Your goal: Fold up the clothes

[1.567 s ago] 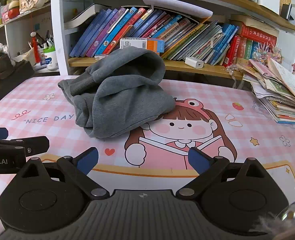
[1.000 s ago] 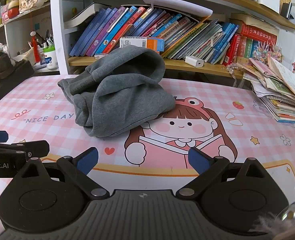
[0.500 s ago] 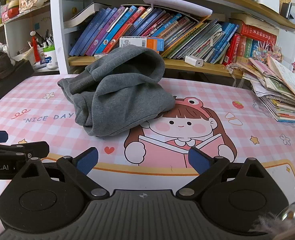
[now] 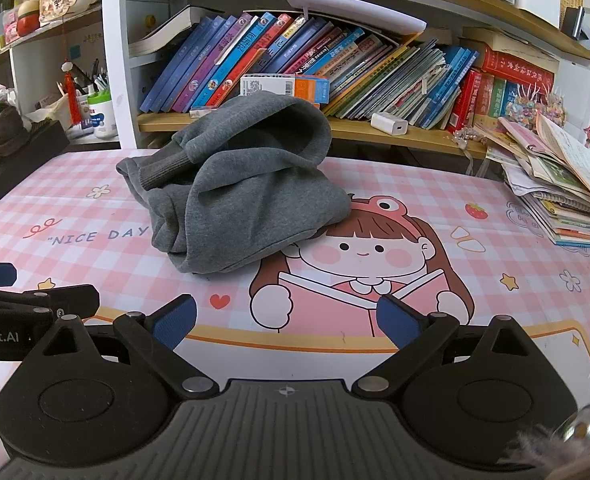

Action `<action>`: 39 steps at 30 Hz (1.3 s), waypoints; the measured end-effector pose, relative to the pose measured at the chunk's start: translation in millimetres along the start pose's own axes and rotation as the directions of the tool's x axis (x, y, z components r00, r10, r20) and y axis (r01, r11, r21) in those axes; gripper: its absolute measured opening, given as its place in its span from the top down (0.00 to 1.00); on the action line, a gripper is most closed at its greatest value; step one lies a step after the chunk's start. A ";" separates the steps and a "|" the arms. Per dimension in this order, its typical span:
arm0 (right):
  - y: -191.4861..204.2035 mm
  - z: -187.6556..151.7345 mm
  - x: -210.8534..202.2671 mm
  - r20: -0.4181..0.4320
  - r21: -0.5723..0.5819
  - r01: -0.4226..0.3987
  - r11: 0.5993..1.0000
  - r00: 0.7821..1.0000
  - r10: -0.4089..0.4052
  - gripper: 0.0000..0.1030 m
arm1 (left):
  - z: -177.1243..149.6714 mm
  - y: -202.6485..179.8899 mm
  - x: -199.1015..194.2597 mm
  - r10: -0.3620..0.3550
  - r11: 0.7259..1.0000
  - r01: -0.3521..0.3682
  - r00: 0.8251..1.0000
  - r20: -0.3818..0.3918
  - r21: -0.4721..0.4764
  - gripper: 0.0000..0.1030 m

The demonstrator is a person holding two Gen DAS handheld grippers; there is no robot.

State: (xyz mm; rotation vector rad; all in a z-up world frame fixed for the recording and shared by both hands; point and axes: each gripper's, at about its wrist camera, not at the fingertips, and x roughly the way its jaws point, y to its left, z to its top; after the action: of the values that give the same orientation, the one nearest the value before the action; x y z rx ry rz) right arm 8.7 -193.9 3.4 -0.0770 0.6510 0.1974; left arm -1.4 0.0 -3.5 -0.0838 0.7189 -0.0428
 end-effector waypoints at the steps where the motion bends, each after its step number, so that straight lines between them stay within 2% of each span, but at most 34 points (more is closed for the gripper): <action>1: 0.0 0.1 0.0 0.000 0.001 0.000 1.000 1.000 0.000 0.06 | 0.5 -0.5 0.3 0.001 1.000 -0.001 1.000 0.000 -0.001 0.00; 18: -0.9 -0.5 -0.8 0.002 -0.001 -0.004 1.000 1.000 0.004 0.06 | 1.0 -1.2 -1.3 -0.001 1.000 0.001 1.000 -0.001 -0.009 0.00; 26: -3.0 -1.2 -3.2 0.002 0.001 -0.005 1.000 1.000 0.005 0.06 | -0.8 -3.1 -2.1 -0.024 1.000 0.024 1.000 -0.019 -0.016 0.00; 39: -6.5 -2.4 -9.8 0.012 -0.006 -0.012 1.000 1.000 0.012 0.06 | -2.4 -7.3 -7.6 -0.013 1.000 0.013 1.000 -0.010 -0.026 0.00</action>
State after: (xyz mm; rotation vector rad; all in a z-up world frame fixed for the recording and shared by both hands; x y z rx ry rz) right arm 1.0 -202.2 7.6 -0.0776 0.6393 0.2112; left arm -8.8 -6.9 0.3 -0.1130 0.7296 -0.0463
